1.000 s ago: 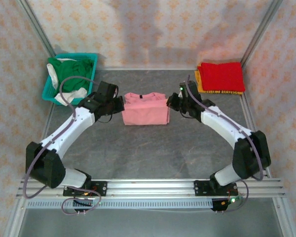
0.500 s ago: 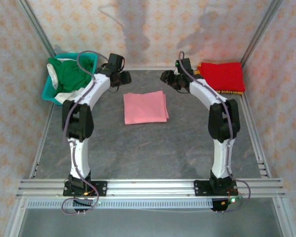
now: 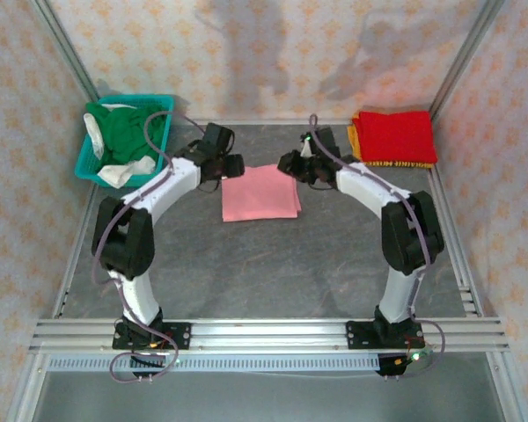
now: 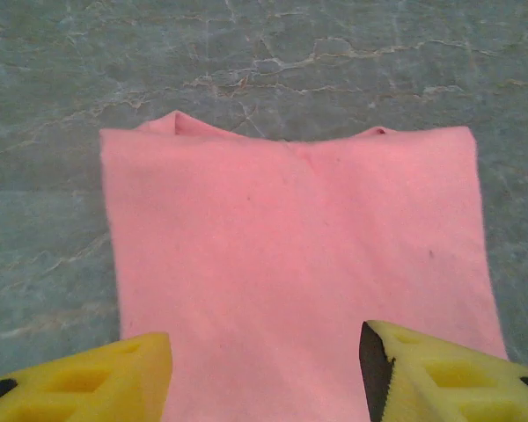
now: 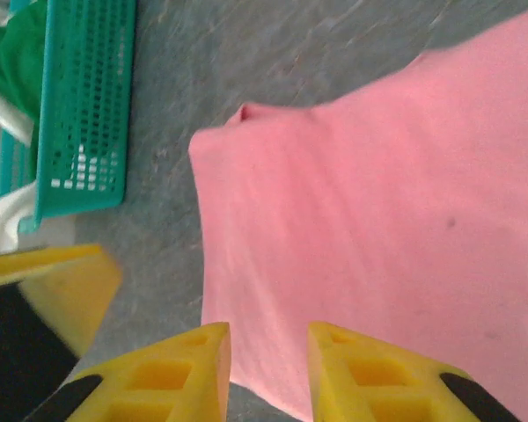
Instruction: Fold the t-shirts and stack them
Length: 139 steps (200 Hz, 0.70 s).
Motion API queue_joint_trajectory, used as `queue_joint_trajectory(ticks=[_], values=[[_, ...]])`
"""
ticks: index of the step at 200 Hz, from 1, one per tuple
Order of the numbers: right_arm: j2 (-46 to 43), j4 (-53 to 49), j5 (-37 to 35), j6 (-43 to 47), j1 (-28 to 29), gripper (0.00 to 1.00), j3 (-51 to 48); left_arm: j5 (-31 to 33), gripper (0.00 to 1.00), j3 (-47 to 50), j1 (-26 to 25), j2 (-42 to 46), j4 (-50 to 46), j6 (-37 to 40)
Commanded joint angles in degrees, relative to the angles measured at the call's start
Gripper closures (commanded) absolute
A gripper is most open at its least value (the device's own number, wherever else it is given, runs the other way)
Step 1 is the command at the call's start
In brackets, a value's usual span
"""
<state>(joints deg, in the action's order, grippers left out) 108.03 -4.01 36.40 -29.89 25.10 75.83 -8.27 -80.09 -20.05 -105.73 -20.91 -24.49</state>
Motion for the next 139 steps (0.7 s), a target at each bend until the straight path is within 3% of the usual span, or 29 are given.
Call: queue_joint_trajectory(ticks=[1, 48, 95, 139], values=[[5.5, 7.0, 1.0, -0.7, -1.3, 0.75, 0.4, -2.6, 0.41, -0.9, 4.0, -8.7, 8.7, -1.9], [12.8, 11.5, -3.9, -3.4, -2.2, 0.77, -1.8, -0.7, 0.40, -3.7, 5.3, -16.0, 7.3, -3.6], [9.1, 9.6, -3.4, -4.1, -2.2, 0.75, -2.0, 0.3, 0.39, -1.0, 5.3, -7.7, 4.9, -3.5], [1.4, 1.1, -7.4, -1.0, -2.2, 0.58, -0.9, 4.0, 0.39, -0.9, 0.6, 0.1, -1.9, -2.2]])
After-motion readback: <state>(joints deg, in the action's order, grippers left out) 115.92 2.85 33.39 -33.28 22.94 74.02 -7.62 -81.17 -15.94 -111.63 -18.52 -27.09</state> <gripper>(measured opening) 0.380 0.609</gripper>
